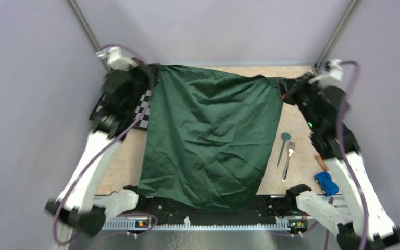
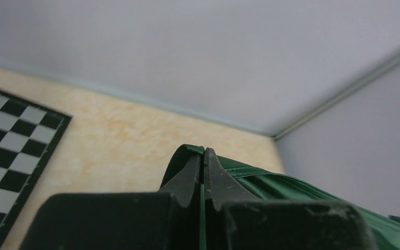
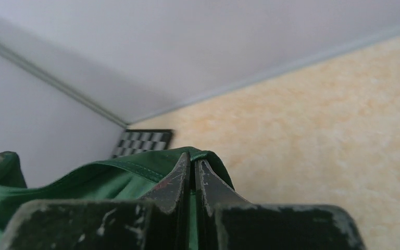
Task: Fold the napkin into a case and place the utensils inside
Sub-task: Fold and flatten the napkin at the center of the board.
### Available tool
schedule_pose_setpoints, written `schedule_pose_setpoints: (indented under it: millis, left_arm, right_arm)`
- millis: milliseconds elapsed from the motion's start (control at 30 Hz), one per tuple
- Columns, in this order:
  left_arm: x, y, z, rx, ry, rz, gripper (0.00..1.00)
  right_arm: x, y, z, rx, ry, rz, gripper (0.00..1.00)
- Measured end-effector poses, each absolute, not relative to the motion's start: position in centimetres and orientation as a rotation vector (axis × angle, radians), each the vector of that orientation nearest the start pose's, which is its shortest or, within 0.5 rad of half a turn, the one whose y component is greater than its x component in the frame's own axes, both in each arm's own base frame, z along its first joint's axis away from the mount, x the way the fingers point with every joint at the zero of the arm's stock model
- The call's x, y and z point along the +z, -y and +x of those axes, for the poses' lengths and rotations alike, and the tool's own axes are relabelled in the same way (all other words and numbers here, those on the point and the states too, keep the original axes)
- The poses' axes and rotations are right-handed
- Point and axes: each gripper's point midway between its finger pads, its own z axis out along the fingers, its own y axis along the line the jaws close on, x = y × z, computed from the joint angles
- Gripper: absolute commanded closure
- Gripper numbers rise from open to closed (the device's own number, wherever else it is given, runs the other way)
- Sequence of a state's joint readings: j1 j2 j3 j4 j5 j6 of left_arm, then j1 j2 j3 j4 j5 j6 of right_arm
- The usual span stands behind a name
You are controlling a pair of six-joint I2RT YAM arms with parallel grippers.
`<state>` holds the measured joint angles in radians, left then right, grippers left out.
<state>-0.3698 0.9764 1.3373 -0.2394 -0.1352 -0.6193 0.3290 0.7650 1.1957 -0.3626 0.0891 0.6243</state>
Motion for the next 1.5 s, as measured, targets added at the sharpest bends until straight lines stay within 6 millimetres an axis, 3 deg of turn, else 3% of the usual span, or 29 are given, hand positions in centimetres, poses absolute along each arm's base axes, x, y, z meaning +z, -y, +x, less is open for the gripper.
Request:
schedule_pose_setpoints:
  millis: [33, 67, 133, 233, 333, 433, 600, 700, 800, 900, 967, 1100, 1333, 1433, 1500]
  left_arm:
    - [45.3, 12.4, 33.7, -0.663, -1.514, -0.315, 1.0]
    - [42.0, 13.0, 37.3, -0.609, -1.596, -0.33, 1.0]
    - [35.4, 13.2, 42.4, -0.525, -1.744, -0.365, 1.0]
    - [26.3, 12.3, 47.4, -0.447, -1.916, -0.428, 1.0]
    - [20.2, 11.5, 50.7, -0.466, -1.989, -0.467, 1.0]
    - [16.0, 11.8, 53.6, -0.553, -2.006, -0.457, 1.0]
    - [10.6, 13.1, 58.1, -0.684, -2.036, -0.419, 1.0]
    - [9.4, 13.8, 59.9, -0.753, -2.04, -0.389, 1.0]
    - [10.1, 14.5, 60.9, -0.81, -2.03, -0.351, 1.0]
    - [10.8, 14.7, 60.4, -0.845, -2.034, -0.334, 1.0]
    - [10.5, 14.7, 58.5, -0.856, -2.074, -0.348, 1.0]
    - [10.2, 14.6, 52.1, -0.876, -2.21, -0.403, 1.0]
    - [11.0, 15.0, 41.0, -0.977, -2.319, -0.407, 1.0]
    - [9.3, 15.2, 37.2, -1.013, -2.378, -0.421, 1.0]
    - [7.4, 15.2, 34.0, -1.035, -2.436, -0.449, 1.0]
  right_arm:
    - [41.9, -10.0, 28.7, 0.646, -1.566, 0.322, 1.0]
    - [39.7, -10.2, 31.3, 0.594, -1.622, 0.339, 1.0]
    - [35.1, -10.4, 35.8, 0.505, -1.722, 0.366, 1.0]
    - [27.6, -9.2, 40.8, 0.39, -1.864, 0.416, 1.0]
    - [22.7, -7.4, 44.9, 0.331, -1.925, 0.462, 1.0]
    - [18.8, -6.8, 48.7, 0.318, -1.972, 0.465, 1.0]
    - [14.4, -8.1, 55.0, 0.368, -2.02, 0.395, 1.0]
    - [12.9, -9.0, 57.0, 0.409, -2.046, 0.357, 1.0]
    - [12.7, -9.3, 57.6, 0.434, -2.064, 0.335, 1.0]
    - [13.0, -9.3, 57.3, 0.447, -2.088, 0.328, 1.0]
    - [13.0, -9.3, 56.3, 0.45, -2.126, 0.325, 1.0]
    - [13.6, -8.5, 52.0, 0.435, -2.213, 0.34, 1.0]
    - [15.7, -6.7, 42.3, 0.401, -2.266, 0.359, 1.0]
    - [13.7, -6.5, 38.5, 0.391, -2.318, 0.361, 1.0]
    - [11.1, -6.4, 36.1, 0.381, -2.389, 0.372, 1.0]
